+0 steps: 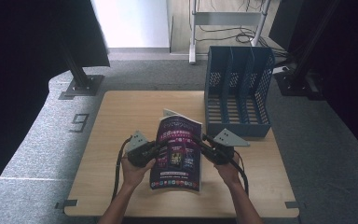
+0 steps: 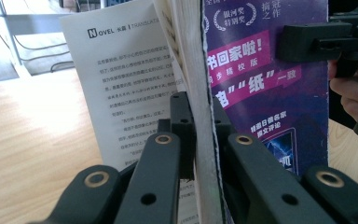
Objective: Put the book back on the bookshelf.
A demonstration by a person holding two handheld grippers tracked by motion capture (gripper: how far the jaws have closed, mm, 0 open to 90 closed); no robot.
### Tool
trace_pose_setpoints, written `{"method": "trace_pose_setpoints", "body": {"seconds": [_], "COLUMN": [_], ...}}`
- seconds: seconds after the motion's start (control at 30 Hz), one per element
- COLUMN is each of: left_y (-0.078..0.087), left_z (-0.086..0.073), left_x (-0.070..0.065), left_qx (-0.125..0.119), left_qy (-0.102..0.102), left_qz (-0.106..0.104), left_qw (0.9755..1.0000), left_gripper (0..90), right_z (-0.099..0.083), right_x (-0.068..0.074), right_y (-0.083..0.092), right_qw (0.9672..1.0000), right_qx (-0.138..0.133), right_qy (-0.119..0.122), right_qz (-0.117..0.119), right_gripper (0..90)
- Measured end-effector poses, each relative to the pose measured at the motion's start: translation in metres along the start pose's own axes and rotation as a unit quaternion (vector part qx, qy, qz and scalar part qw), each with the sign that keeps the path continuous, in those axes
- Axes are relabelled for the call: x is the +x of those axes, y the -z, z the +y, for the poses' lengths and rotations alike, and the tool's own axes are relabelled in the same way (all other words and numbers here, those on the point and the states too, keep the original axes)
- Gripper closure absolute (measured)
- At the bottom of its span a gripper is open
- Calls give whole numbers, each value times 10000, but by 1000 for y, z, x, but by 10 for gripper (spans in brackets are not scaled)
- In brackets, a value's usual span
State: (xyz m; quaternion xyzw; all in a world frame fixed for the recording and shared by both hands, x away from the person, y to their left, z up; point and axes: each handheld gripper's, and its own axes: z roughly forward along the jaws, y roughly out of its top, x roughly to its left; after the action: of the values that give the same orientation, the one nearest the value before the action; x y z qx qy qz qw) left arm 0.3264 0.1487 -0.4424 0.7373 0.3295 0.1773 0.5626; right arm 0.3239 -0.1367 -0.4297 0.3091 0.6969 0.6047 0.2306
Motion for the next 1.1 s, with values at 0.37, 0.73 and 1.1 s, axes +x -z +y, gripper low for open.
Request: {"method": "trace_pose_setpoints", "body": {"seconds": [0.37, 0.73, 1.1], "left_y": [2, -2, -9], "left_z": [7, 4, 3], "left_x": [-3, 3, 9], "left_qx": [-43, -69, -82], "left_qy": [-126, -51, -18], "left_qz": [16, 8, 57], "left_qw": [9999, 10000, 9999], "left_gripper": [859, 861, 862], "right_z": [5, 4, 2], "right_x": [1, 0, -6], "right_y": [4, 0, -8], "right_qw": [9999, 9998, 9998], "right_qx": [-120, -103, -138], "right_qy": [70, 165, 114], "right_qz": [-23, -45, -52], "right_gripper": [763, 766, 769]}}
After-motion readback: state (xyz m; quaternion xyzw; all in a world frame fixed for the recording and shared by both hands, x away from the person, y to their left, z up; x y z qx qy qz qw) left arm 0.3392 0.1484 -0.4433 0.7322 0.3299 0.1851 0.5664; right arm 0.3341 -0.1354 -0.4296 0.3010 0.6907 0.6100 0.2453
